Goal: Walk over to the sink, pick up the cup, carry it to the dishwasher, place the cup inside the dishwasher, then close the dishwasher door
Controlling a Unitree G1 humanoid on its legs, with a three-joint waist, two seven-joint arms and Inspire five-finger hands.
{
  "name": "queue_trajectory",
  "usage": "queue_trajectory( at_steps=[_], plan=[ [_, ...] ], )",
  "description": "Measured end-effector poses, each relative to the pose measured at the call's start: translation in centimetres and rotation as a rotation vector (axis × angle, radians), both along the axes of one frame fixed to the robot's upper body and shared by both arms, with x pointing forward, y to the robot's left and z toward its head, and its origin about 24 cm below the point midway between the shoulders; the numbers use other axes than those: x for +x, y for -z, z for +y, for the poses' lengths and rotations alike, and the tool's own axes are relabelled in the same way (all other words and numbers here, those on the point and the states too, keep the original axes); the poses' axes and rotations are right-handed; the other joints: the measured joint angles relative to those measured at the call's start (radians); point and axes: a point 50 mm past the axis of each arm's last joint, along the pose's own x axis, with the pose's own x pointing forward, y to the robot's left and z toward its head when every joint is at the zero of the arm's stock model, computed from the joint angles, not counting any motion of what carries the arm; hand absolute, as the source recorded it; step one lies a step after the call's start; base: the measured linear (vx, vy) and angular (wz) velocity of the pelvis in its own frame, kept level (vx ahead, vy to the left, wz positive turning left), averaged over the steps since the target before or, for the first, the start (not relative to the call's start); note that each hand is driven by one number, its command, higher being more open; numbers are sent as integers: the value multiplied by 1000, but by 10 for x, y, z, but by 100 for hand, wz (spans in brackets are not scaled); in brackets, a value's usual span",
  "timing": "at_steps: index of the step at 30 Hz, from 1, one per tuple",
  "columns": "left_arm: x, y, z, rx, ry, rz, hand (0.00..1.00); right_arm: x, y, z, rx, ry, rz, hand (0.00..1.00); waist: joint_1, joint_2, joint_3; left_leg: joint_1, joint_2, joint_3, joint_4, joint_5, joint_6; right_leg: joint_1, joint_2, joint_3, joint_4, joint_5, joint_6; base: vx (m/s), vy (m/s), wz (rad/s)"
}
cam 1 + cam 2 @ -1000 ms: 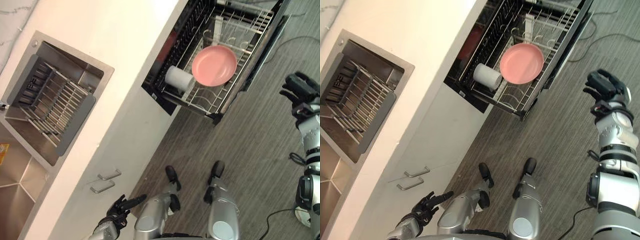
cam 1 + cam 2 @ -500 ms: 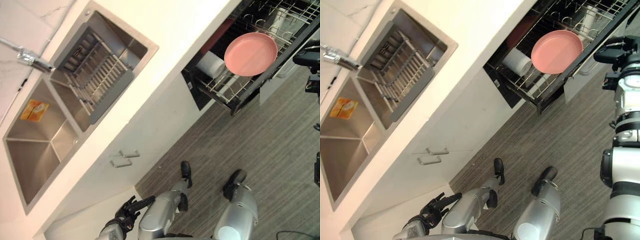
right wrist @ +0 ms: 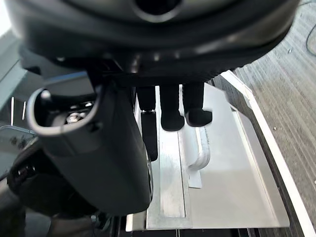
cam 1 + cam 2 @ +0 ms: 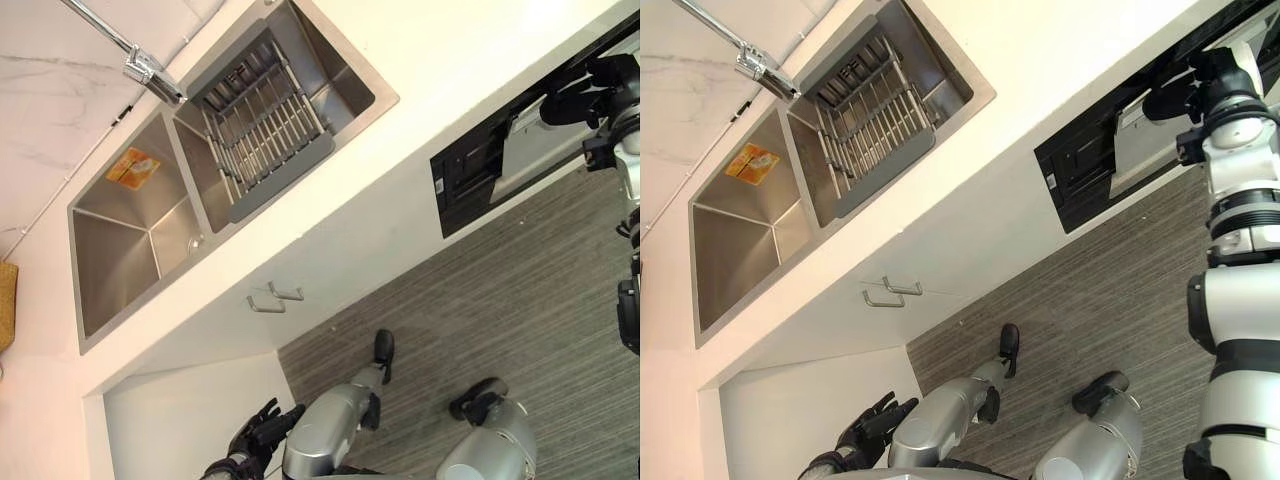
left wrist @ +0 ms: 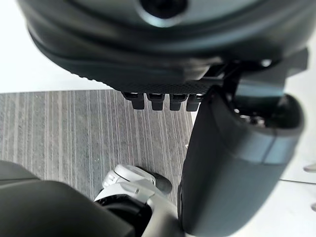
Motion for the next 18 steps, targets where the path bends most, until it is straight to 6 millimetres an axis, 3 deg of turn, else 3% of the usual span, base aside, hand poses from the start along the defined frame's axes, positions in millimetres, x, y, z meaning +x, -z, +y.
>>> queue_trajectory(
  at_steps=[2,5,9,10,11,12,14,15,17,18],
  plan=[
    [0,0,2,4,-1,-3,100,2,6,3,14,-20,26,100,-1,-5,4,9,16,7,0,-2,-2,13,24,-2,-21,6,-4,-63,-48,-14],
    [2,-2,7,-8,-33,-13,100,2,35,4,138,-79,41,100,-4,-27,20,32,58,22,0,-11,-15,48,85,-3,-79,25,-15,-60,-91,-23],
    [10,-7,12,-62,-109,-23,100,-15,101,14,411,-215,-57,100,-16,-58,43,50,96,61,0,-21,-28,78,147,4,-153,54,-20,-11,-70,-21],
    [14,-9,13,-78,-129,-24,100,-24,138,15,519,-198,-23,100,-32,-77,52,65,99,67,-1,-27,-29,97,157,4,-170,59,-16,39,-32,-10],
    [17,-10,12,-85,-146,-23,100,-41,184,10,646,-128,35,100,-40,-96,50,81,100,70,0,-36,-36,120,162,2,-185,64,-11,48,-23,-5],
    [20,-11,12,-86,-149,-25,100,-53,209,8,720,-78,61,100,-45,-105,49,90,100,70,0,-40,-37,132,163,0,-192,66,-8,70,-14,-1],
    [27,-13,16,-88,-191,-17,100,-123,312,6,995,184,210,100,-68,-143,35,112,98,71,-1,-58,-39,169,171,-8,-222,76,8,94,-8,2],
    [28,-13,18,-84,-204,-13,100,-143,334,8,1043,248,255,100,-76,-155,34,118,96,71,-1,-62,-38,178,172,-8,-229,79,13,104,1,-2],
    [25,-10,26,-66,-261,14,100,-227,400,29,1181,478,429,100,-100,-210,18,151,89,80,-1,-79,-36,215,170,-5,-248,87,25,101,9,-9],
    [23,-9,27,-60,-268,25,100,-246,410,34,1200,523,464,100,-102,-224,11,164,86,85,-1,-85,-36,225,167,-2,-248,87,27,100,32,-18]
  ],
)
